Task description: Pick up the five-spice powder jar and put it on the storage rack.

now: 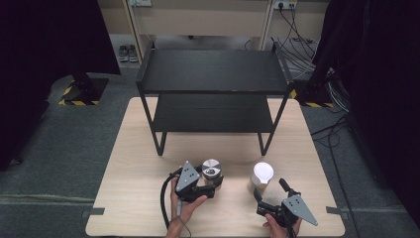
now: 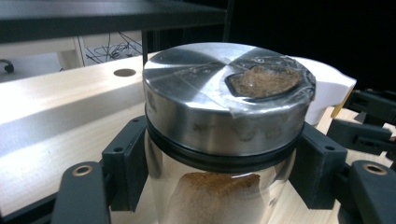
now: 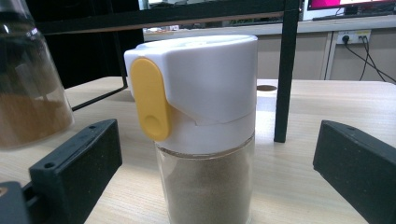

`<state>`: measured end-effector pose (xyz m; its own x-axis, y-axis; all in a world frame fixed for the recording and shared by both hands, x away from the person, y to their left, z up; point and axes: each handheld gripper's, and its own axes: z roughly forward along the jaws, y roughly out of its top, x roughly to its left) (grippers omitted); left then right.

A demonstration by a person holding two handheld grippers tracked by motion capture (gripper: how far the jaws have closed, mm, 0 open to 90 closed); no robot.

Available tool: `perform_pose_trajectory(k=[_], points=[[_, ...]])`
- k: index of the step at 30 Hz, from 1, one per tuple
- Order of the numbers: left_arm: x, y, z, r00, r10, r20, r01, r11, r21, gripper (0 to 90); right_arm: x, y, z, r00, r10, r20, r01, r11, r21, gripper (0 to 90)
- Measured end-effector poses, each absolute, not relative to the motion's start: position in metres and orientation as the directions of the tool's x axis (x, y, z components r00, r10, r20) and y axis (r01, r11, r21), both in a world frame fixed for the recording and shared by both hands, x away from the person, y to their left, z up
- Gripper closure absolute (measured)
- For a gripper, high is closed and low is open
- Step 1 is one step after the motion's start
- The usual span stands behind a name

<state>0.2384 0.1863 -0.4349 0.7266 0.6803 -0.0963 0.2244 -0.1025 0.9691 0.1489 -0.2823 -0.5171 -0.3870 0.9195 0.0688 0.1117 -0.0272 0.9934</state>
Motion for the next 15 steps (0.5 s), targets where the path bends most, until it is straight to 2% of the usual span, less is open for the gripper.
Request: perform_pose_trajectory(k=[9, 15], points=[[0.247, 0.198, -0.412, 0.745, 0.663, -0.074, 0.194, -0.109, 0.975, 30.6, 0.149, -0.282, -0.517, -0.389, 0.919, 0.066, 0.112, -0.024, 0.993, 1.3], [0.259, 0.208, -0.397, 0.771, 0.627, -0.112, 0.211, -0.085, 0.974, 30.6, 0.149, -0.282, -0.517, -0.388, 0.92, 0.06, 0.111, -0.018, 0.994, 1.2]])
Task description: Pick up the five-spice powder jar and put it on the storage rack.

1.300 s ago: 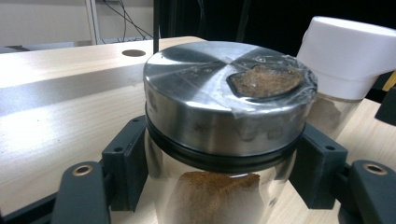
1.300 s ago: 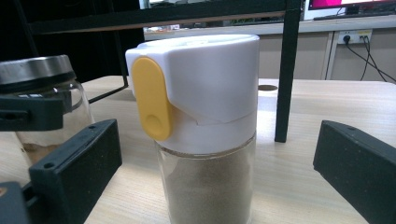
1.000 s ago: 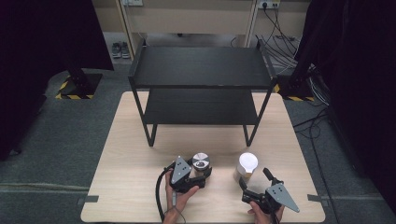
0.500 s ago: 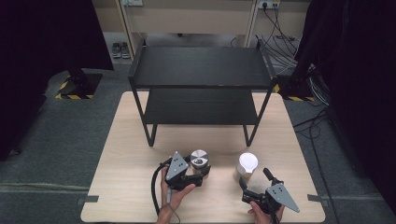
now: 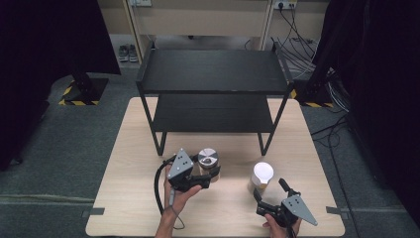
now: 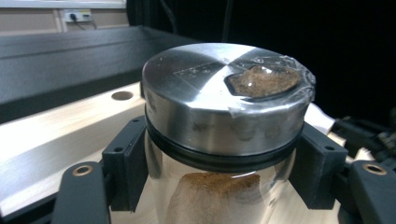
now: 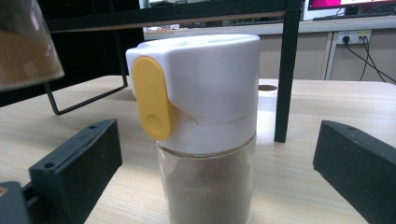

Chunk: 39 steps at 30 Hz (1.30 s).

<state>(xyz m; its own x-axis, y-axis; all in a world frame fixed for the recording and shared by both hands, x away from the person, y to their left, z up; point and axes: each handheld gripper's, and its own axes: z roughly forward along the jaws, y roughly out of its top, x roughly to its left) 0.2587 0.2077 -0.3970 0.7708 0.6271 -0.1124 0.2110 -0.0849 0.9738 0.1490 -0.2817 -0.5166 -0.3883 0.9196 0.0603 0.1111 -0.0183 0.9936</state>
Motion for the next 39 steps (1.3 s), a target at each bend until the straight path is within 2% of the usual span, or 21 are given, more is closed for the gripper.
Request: perform_pose_trajectory(k=[26, 39], points=[[0.298, 0.219, -0.313, 0.836, 0.539, -0.098, 0.179, -0.1, 0.979, 30.7, 0.149, -0.28, -0.516, -0.383, 0.922, 0.055, 0.11, -0.013, 0.994, 0.4], [0.317, 0.215, -0.268, 0.838, 0.542, -0.064, 0.168, -0.144, 0.975, 30.7, 0.149, -0.28, -0.516, -0.382, 0.922, 0.058, 0.111, -0.017, 0.994, 0.4]])
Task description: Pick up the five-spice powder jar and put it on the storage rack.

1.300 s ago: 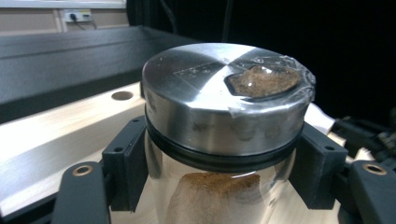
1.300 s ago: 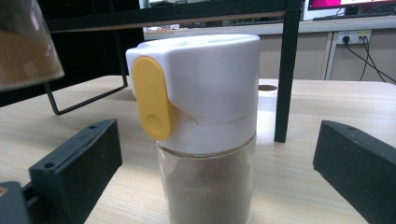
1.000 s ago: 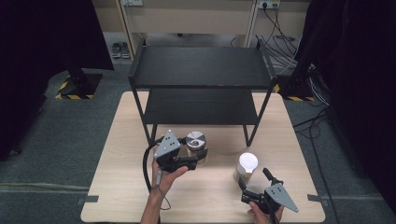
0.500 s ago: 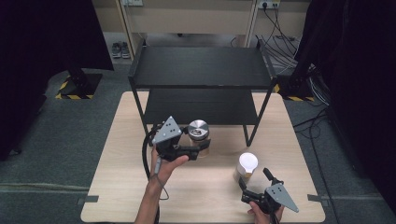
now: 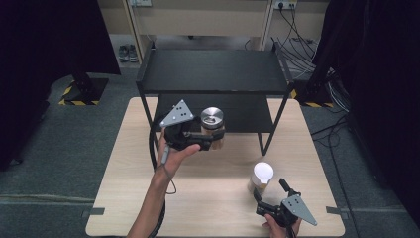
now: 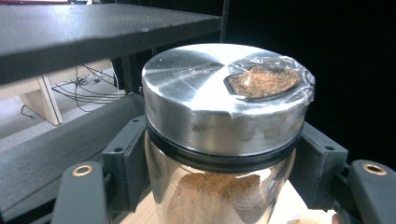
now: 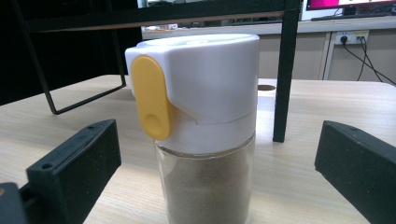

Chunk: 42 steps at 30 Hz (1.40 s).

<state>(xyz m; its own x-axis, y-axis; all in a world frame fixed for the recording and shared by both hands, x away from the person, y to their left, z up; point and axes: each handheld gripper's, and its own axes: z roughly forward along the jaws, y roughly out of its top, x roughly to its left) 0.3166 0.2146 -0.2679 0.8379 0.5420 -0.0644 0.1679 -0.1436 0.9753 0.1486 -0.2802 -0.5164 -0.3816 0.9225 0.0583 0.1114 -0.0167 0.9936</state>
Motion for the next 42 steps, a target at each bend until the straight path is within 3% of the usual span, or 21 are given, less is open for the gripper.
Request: perform_pose_trajectory(k=[27, 42], points=[[0.346, 0.228, -0.182, 0.829, 0.556, -0.056, 0.179, -0.168, 0.969, 30.7, 0.149, -0.279, -0.516, -0.383, 0.922, 0.052, 0.111, -0.01, 0.994, 0.5], [0.361, 0.226, -0.145, 0.757, 0.649, -0.07, 0.223, -0.157, 0.962, 30.7, 0.149, -0.28, -0.516, -0.384, 0.922, 0.052, 0.112, -0.009, 0.994, 0.5]])
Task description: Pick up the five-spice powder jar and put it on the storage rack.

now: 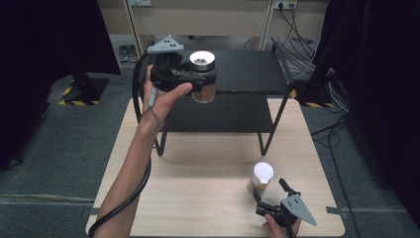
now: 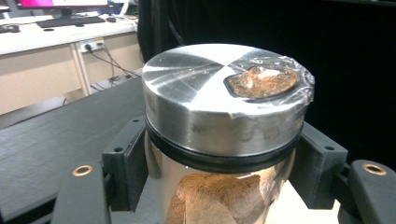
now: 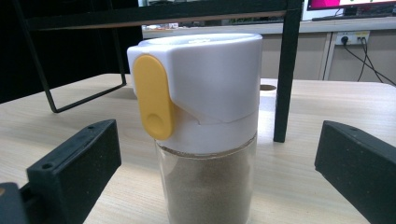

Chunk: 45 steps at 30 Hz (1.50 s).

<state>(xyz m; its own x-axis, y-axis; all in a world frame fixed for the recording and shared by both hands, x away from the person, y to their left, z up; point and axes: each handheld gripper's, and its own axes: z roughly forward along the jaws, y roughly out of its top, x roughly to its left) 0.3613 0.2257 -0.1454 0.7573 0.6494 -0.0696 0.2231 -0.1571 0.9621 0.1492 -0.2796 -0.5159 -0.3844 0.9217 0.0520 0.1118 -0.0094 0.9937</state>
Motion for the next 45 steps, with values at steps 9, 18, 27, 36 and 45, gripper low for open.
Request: perform_pose_trajectory(k=[9, 18, 27, 36, 45], points=[[0.372, 0.225, -0.143, 0.684, 0.727, -0.066, 0.232, -0.131, 0.964, 30.7, 0.149, -0.28, -0.516, -0.384, 0.922, 0.052, 0.111, -0.01, 0.994, 0.5], [0.38, 0.22, -0.148, 0.62, 0.782, -0.059, 0.235, -0.114, 0.965, 30.7, 0.149, -0.28, -0.516, -0.385, 0.922, 0.054, 0.111, -0.012, 0.994, 0.5], [0.383, 0.219, -0.154, 0.564, 0.824, -0.051, 0.233, -0.1, 0.967, 30.7, 0.15, -0.28, -0.516, -0.386, 0.921, 0.055, 0.111, -0.013, 0.994, 0.5], [0.386, 0.215, -0.158, 0.538, 0.842, -0.04, 0.237, -0.106, 0.966, 30.6, 0.149, -0.28, -0.516, -0.386, 0.921, 0.052, 0.111, -0.01, 0.994, 0.5], [0.39, 0.214, -0.164, 0.543, 0.839, -0.029, 0.225, -0.112, 0.968, 30.6, 0.149, -0.28, -0.516, -0.387, 0.921, 0.051, 0.109, -0.009, 0.994, 0.5]])
